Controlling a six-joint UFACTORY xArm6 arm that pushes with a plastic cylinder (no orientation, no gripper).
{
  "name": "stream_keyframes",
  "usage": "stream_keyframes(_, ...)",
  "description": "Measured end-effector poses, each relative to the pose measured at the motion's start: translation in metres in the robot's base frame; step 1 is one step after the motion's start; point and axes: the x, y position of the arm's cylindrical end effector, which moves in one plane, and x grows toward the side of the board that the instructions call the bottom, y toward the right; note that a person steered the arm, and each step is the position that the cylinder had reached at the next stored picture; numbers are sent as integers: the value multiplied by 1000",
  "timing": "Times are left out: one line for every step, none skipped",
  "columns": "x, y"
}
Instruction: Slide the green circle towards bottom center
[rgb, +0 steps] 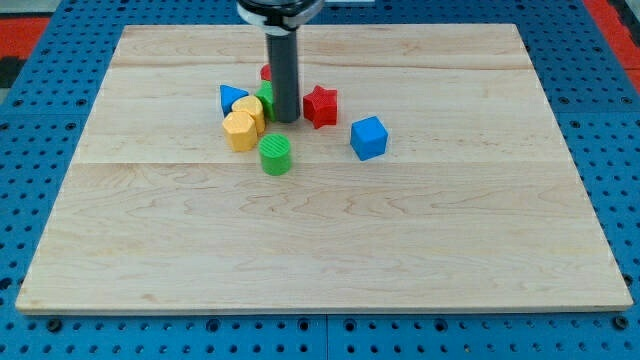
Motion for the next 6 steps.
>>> stream_keyframes(0,-23)
stream_keyframes(-1,-24)
stream_keyframes(15,-4)
stream_keyframes(73,3)
stream_keyframes(116,-1)
stream_keyframes(116,2)
